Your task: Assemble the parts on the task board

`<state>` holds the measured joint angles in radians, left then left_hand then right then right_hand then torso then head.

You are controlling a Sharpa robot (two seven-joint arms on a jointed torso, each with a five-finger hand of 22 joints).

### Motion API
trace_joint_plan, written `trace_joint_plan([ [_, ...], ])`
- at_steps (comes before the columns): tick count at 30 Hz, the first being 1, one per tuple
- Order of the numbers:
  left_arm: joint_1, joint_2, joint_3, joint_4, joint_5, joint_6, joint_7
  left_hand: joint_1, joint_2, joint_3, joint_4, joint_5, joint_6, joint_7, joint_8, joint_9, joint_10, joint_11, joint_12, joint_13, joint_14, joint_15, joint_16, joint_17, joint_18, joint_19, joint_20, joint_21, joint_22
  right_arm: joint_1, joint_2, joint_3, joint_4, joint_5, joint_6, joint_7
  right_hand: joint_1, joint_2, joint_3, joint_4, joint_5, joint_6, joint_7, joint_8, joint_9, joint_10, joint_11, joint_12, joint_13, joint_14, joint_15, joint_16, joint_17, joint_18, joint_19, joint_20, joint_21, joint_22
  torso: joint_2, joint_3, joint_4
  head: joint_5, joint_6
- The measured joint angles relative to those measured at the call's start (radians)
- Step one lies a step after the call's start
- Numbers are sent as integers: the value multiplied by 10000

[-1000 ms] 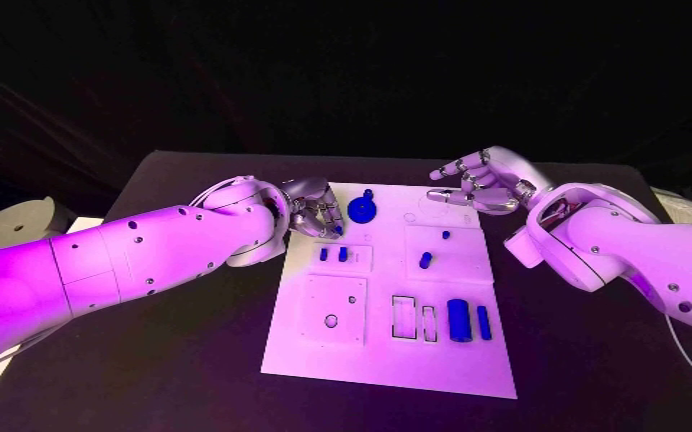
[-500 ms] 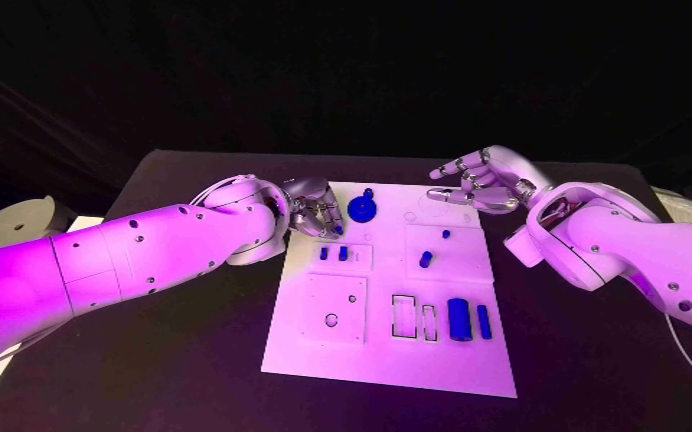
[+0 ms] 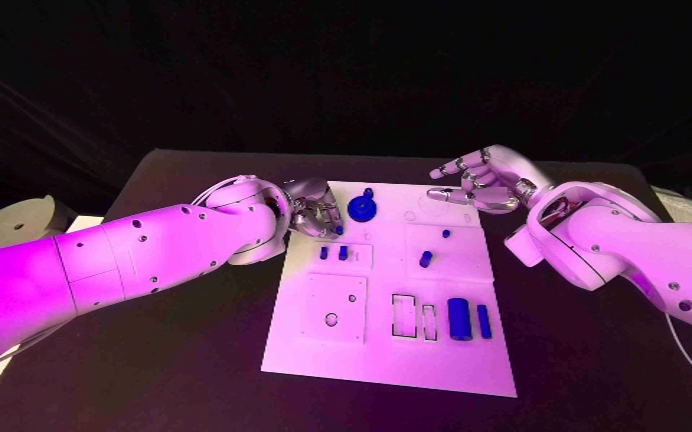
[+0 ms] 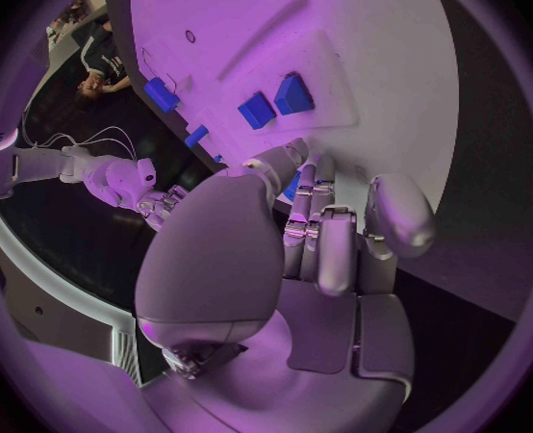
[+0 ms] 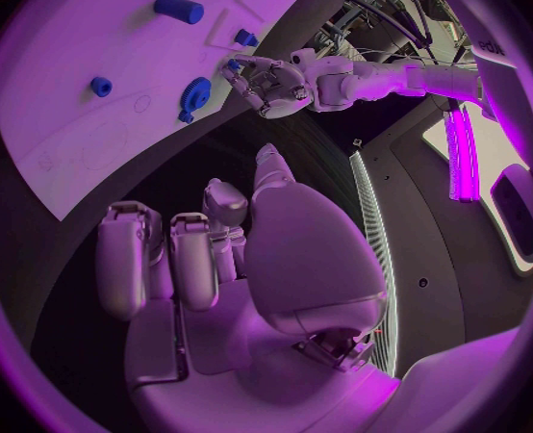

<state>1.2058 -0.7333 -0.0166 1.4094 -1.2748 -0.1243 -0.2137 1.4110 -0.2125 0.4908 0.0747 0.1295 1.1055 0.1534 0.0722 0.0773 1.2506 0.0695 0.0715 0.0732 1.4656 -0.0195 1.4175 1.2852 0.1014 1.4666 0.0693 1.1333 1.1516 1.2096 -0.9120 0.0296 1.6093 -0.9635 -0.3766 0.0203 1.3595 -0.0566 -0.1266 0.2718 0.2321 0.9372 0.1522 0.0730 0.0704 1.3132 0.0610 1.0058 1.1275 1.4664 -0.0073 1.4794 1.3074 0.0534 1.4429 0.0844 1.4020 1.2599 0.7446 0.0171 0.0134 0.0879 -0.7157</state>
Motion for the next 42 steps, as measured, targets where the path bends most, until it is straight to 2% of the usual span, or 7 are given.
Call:
trace_joint_plan([
  [11,-1,-7,3,-24,-6,3,-27,-60,-60,4,-4,0,-182,72,-47,-72,-90,89,-48,5,-2,73,0,-70,1,-1,73,0,-13,-1,-17,0,-18,-8,37,-24,38,96,-25,-25,0,-1,-1,0,0,-298,21,-477,-347,0,0,-151,-1,-1,-100,24,-141,-195,-4,2,2,-13,8],
  [18,10,-158,18,-14,13,0,-28,-116,-116,62,-62,1,-504,180,-94,-130,-304,232,-55,-26,-3,143,0,-191,1,0,145,-103,-68,-1,-82,0,-171,-158,205,-166,385,433,-98,-105,42,51,-79,0,0,-1666,48,-3769,-2972,0,-75,-797,6,160,-486,-19,-805,-1158,-5,1,0,-43,15],
  [26,-2,-838,22,229,756,-297,128,78,-112,344,-337,1,-596,146,34,-94,-647,261,-52,-60,-3,143,-334,-796,0,-128,276,-790,-635,-1,-243,0,-432,-1460,671,-630,1894,496,423,-663,-220,903,-121,194,57,-2365,69,-6947,-5883,0,-75,-1396,-76,313,-593,-54,-1278,-1778,-13,-6,3,-85,31],
  [28,-2,-1060,30,315,1607,-700,354,196,9,545,-398,1,-356,115,152,-51,-390,192,124,4,-3,143,-442,-980,-1,-202,229,-1000,-808,-3,-273,0,-434,-2039,786,-772,2083,418,592,-689,-314,1018,-116,194,39,-2365,69,-7436,-6474,1,-75,-1460,-137,313,-618,-29,-1356,-1872,-14,-6,4,-94,39],
  [32,12,-1304,43,393,4046,-1586,1177,216,59,921,-477,1,-243,72,186,-61,-230,161,264,28,-445,147,-1499,-2656,467,-1009,225,-2902,-2416,-23,-310,0,-370,-3172,959,-1036,2343,299,916,-704,-492,1294,-228,187,16,-2150,14,-8040,-7448,0,-75,-1545,-218,312,-628,-19,-1394,-1934,-23,-1,15,-123,69],
  [34,16,-1389,30,447,5660,-1932,1852,53,212,920,-442,1,-244,72,186,-75,-230,161,336,28,-718,168,-1942,-3336,468,-1318,236,-3635,-3016,-58,-314,0,-284,-3869,1061,-1204,2366,276,1072,-674,-647,1378,-259,114,0,-1990,3,-8214,-7811,0,-75,-1566,-249,313,-627,-19,-1394,-1951,-25,-1,22,-152,83],
  [42,1,-1658,-66,950,11311,-2061,4284,-715,346,134,-52,1,-189,17,264,-75,-199,130,711,128,-935,140,-2216,-3870,619,-1557,304,-4341,-3570,-213,-196,1,17,-6146,1499,-1845,2409,54,1718,-439,-1220,1529,-343,-12,-14,-1760,-12,-8677,-8928,0,-74,-1682,-358,312,-627,-19,-1475,-1998,-25,-12,28,-430,138],
])
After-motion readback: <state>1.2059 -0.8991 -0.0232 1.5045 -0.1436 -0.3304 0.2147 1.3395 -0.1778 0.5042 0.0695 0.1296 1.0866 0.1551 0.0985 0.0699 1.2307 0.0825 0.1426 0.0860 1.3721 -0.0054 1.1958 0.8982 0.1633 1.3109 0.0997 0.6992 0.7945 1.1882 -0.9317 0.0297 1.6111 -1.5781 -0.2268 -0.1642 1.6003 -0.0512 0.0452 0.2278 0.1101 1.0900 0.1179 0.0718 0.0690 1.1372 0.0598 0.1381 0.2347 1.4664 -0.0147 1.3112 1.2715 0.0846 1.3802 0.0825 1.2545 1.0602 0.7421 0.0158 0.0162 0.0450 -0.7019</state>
